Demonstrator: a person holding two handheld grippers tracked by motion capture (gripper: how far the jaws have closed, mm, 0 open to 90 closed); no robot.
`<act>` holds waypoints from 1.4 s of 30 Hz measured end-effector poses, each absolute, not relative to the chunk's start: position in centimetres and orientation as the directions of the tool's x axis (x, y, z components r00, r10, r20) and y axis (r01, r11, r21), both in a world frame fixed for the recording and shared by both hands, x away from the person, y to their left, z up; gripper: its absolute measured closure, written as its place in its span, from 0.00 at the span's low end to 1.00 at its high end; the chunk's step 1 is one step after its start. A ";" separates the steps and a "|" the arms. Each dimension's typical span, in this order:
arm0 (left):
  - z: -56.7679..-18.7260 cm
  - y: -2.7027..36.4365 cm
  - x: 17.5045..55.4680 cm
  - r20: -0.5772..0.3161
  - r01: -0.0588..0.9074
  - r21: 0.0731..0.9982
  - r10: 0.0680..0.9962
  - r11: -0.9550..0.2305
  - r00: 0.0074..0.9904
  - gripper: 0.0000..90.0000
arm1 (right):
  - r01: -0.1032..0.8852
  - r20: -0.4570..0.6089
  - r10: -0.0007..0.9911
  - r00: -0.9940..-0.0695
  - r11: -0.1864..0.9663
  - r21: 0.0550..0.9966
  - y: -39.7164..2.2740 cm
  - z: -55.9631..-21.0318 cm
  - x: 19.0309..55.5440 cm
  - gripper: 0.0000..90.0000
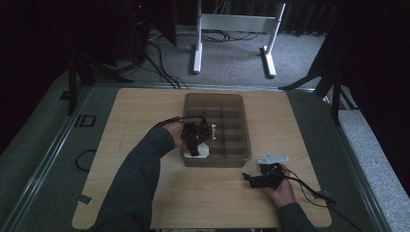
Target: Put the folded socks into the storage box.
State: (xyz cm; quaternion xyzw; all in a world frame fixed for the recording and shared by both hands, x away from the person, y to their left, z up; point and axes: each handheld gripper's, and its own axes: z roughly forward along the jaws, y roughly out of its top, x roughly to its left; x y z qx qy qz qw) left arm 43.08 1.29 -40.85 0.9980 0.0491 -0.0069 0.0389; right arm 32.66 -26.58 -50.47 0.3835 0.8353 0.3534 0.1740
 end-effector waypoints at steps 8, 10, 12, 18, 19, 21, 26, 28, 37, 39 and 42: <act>-41.5 1.0 43.2 -0.031 0.108 0.060 0.106 -0.992 0.994 0.78 | 0.517 -0.019 0.763 -0.646 0.456 0.724 -26.6 -50.5 32.6 0.15; -41.4 1.0 43.2 -0.028 0.113 0.060 0.111 -0.992 0.993 0.77 | 0.517 -0.019 0.763 -0.646 0.456 0.724 -26.6 -50.5 32.6 0.15; -41.3 1.0 43.0 -0.016 0.115 0.060 0.114 -0.992 0.993 0.75 | 0.517 -0.019 0.763 -0.646 0.456 0.724 -26.6 -50.5 32.6 0.15; -40.9 1.4 43.1 -0.011 0.151 0.076 0.150 -0.986 0.989 0.63 | 0.517 -0.019 0.763 -0.646 0.456 0.724 -26.6 -50.5 32.6 0.15; -40.8 1.5 43.1 -0.008 0.153 0.078 0.153 -0.985 0.988 0.60 | 0.517 -0.019 0.763 -0.646 0.456 0.724 -26.6 -50.5 32.6 0.15; -40.7 1.6 43.0 -0.006 0.160 0.085 0.160 -0.983 0.987 0.58 | 0.517 -0.019 0.763 -0.646 0.456 0.724 -26.6 -50.5 32.6 0.15; -40.0 1.9 42.8 0.005 0.154 0.111 0.156 -0.982 0.988 0.57 | 0.517 -0.019 0.763 -0.647 0.457 0.724 -26.6 -50.5 32.6 0.15; -39.6 2.0 42.7 0.014 0.147 0.123 0.150 -0.981 0.989 0.58 | 0.518 -0.018 0.763 -0.646 0.455 0.724 -26.6 -50.5 32.6 0.15; -38.4 2.8 42.4 0.017 0.153 0.164 0.158 -0.975 0.987 0.59 | 0.517 -0.018 0.763 -0.646 0.455 0.725 -26.6 -50.5 32.6 0.15; -38.2 2.9 42.4 0.018 0.156 0.173 0.161 -0.973 0.987 0.57 | 0.517 -0.018 0.763 -0.646 0.455 0.725 -26.6 -50.5 32.6 0.15; -37.9 3.2 42.4 0.014 0.159 0.182 0.164 -0.970 0.986 0.56 | 0.517 -0.019 0.763 -0.646 0.456 0.724 -26.6 -50.5 32.6 0.15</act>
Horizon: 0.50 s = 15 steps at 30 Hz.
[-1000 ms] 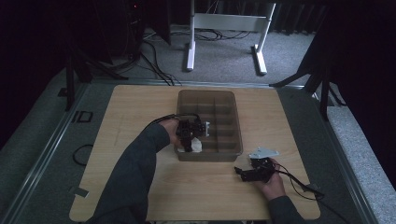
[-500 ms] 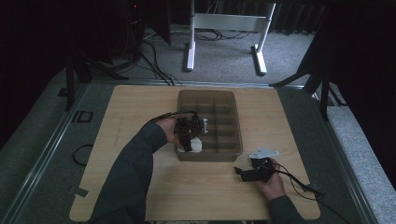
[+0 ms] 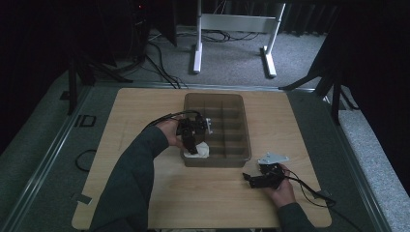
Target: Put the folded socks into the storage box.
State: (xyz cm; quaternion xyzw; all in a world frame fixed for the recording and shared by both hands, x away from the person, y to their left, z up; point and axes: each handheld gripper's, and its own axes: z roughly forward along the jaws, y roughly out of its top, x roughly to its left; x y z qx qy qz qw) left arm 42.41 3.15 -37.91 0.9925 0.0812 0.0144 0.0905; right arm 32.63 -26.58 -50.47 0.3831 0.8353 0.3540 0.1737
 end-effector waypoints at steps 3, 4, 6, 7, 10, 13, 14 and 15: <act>-37.6 3.3 42.4 0.012 0.160 0.197 0.166 -0.967 0.986 0.57 | 0.516 -0.019 0.763 -0.646 0.456 0.725 -26.6 -50.5 32.6 0.15; -37.5 3.4 42.4 0.006 0.163 0.205 0.167 -0.965 0.986 0.58 | 0.516 -0.020 0.763 -0.647 0.456 0.725 -26.6 -50.5 32.6 0.15; -37.3 3.5 42.4 0.000 0.166 0.214 0.170 -0.963 0.985 0.60 | 0.516 -0.019 0.763 -0.647 0.456 0.725 -26.6 -50.5 32.6 0.15; -37.2 3.5 42.4 -0.001 0.165 0.220 0.169 -0.962 0.986 0.61 | 0.516 -0.020 0.763 -0.646 0.456 0.725 -26.6 -50.5 32.6 0.15; -37.0 3.5 42.4 -0.003 0.163 0.230 0.167 -0.960 0.986 0.64 | 0.516 -0.020 0.763 -0.647 0.456 0.725 -26.6 -50.5 32.6 0.15; -36.9 3.4 42.4 0.000 0.164 0.237 0.169 -0.957 0.986 0.68 | 0.516 -0.020 0.763 -0.647 0.456 0.725 -26.6 -50.5 32.6 0.15; -36.9 3.4 42.4 -0.002 0.164 0.238 0.168 -0.957 0.986 0.70 | 0.516 -0.020 0.763 -0.647 0.456 0.725 -26.6 -50.5 32.6 0.15; -36.9 3.4 42.4 -0.002 0.164 0.240 0.169 -0.957 0.986 0.71 | 0.516 -0.020 0.763 -0.646 0.456 0.725 -26.6 -50.5 32.6 0.15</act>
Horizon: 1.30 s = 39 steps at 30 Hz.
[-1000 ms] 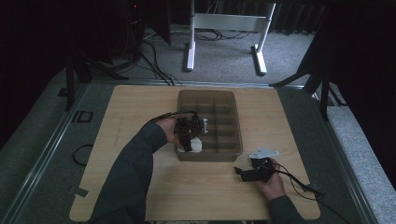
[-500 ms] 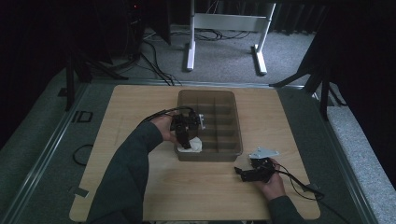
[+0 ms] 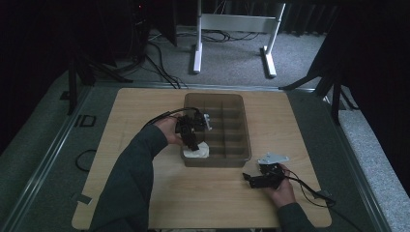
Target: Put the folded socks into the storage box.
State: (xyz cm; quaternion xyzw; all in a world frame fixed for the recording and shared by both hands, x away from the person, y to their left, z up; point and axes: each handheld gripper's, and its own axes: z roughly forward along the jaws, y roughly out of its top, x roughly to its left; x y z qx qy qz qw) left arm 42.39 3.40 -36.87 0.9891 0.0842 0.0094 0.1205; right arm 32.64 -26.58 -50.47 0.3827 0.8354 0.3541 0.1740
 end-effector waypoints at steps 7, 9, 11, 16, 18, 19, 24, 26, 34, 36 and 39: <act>-36.9 3.2 42.5 0.001 0.162 0.238 0.167 -0.958 0.986 0.77 | 0.516 -0.020 0.763 -0.647 0.456 0.725 -26.6 -50.5 32.6 0.15; -36.9 3.1 42.4 0.008 0.158 0.235 0.164 -0.959 0.986 0.79 | 0.516 -0.019 0.763 -0.646 0.456 0.725 -26.6 -50.5 32.6 0.15; -36.9 3.1 42.4 0.012 0.158 0.240 0.165 -0.958 0.986 0.83 | 0.516 -0.020 0.763 -0.646 0.456 0.725 -26.6 -50.5 32.6 0.15; -36.9 3.0 42.5 0.019 0.150 0.239 0.159 -0.959 0.987 0.94 | 0.516 -0.020 0.763 -0.646 0.456 0.725 -26.6 -50.5 32.6 0.15; -37.0 2.9 42.5 0.030 0.149 0.236 0.160 -0.960 0.987 0.98 | 0.516 -0.020 0.763 -0.646 0.456 0.725 -26.6 -50.5 32.6 0.15; -37.0 2.9 42.5 0.033 0.148 0.234 0.160 -0.961 0.987 1.00 | 0.516 -0.020 0.763 -0.646 0.456 0.725 -26.6 -50.5 32.6 0.15; -37.3 2.8 42.7 0.040 0.152 0.222 0.164 -0.963 0.986 1.00 | 0.516 -0.020 0.763 -0.647 0.456 0.725 -26.6 -50.5 32.6 0.15; -37.5 2.7 42.8 0.036 0.152 0.216 0.164 -0.965 0.986 1.00 | 0.516 -0.020 0.763 -0.646 0.456 0.725 -26.6 -50.5 32.6 0.15; -38.1 2.0 42.7 0.028 0.142 0.192 0.150 -0.971 0.988 1.00 | 0.517 -0.018 0.763 -0.646 0.455 0.725 -26.6 -50.5 32.6 0.15; -38.3 1.9 42.7 0.027 0.141 0.190 0.149 -0.972 0.988 1.00 | 0.517 -0.019 0.763 -0.646 0.455 0.725 -26.6 -50.5 32.6 0.15; -38.4 1.7 42.7 0.027 0.138 0.183 0.145 -0.973 0.989 1.00 | 0.517 -0.019 0.763 -0.646 0.456 0.725 -26.6 -50.5 32.6 0.15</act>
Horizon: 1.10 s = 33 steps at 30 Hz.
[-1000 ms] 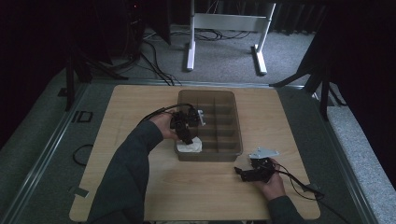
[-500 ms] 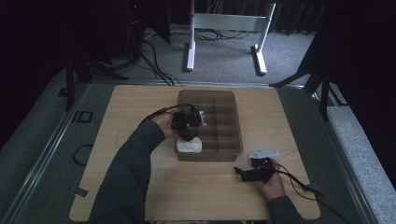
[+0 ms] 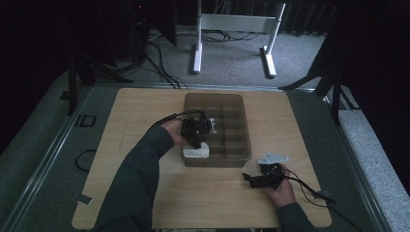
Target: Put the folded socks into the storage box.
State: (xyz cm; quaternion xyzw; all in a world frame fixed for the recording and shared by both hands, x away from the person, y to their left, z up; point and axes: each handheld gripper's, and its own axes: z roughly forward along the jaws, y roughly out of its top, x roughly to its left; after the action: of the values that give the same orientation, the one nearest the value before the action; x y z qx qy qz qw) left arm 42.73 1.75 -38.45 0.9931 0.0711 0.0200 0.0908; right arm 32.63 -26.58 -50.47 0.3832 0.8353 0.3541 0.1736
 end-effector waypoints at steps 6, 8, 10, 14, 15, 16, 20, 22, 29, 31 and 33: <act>-38.8 1.6 42.6 0.018 0.141 0.175 0.146 -0.974 0.989 1.00 | 0.518 -0.018 0.763 -0.646 0.455 0.725 -26.6 -50.5 32.6 0.15; -39.0 1.6 42.6 0.019 0.139 0.171 0.144 -0.975 0.989 1.00 | 0.518 -0.018 0.763 -0.646 0.455 0.725 -26.6 -50.5 32.6 0.15; -39.1 1.5 42.7 0.020 0.140 0.166 0.145 -0.976 0.989 1.00 | 0.518 -0.017 0.763 -0.646 0.455 0.725 -26.6 -50.5 32.6 0.15; -39.5 1.3 42.8 0.022 0.144 0.158 0.150 -0.977 0.988 1.00 | 0.518 -0.017 0.763 -0.646 0.454 0.725 -26.6 -50.5 32.6 0.15; -39.6 1.3 42.8 0.023 0.145 0.156 0.151 -0.977 0.988 1.00 | 0.517 -0.018 0.763 -0.647 0.456 0.725 -26.6 -50.5 32.6 0.15; -39.7 1.2 42.8 0.025 0.142 0.150 0.147 -0.978 0.989 1.00 | 0.517 -0.018 0.763 -0.647 0.456 0.724 -26.6 -50.5 32.6 0.15; -40.0 1.1 42.8 0.021 0.144 0.143 0.148 -0.979 0.989 1.00 | 0.517 -0.019 0.762 -0.647 0.457 0.724 -26.6 -50.5 32.6 0.15; -40.1 1.1 42.8 0.018 0.146 0.143 0.150 -0.979 0.989 1.00 | 0.517 -0.019 0.762 -0.647 0.457 0.724 -26.6 -50.5 32.6 0.15; -40.5 1.1 43.0 0.014 0.148 0.144 0.152 -0.978 0.988 1.00 | 0.517 -0.020 0.762 -0.647 0.457 0.724 -26.6 -50.5 32.6 0.15; -40.7 1.1 43.0 0.008 0.155 0.146 0.158 -0.977 0.987 1.00 | 0.516 -0.020 0.762 -0.647 0.457 0.724 -26.6 -50.5 32.6 0.15; -40.8 1.2 43.1 0.006 0.157 0.146 0.159 -0.977 0.987 1.00 | 0.516 -0.020 0.762 -0.647 0.457 0.724 -26.6 -50.5 32.6 0.15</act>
State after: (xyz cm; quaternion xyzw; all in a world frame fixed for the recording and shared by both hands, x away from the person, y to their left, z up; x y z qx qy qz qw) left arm 43.06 1.17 -40.80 0.9941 0.0795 0.0089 0.0727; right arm 32.62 -26.59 -50.47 0.3824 0.8357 0.3538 0.1736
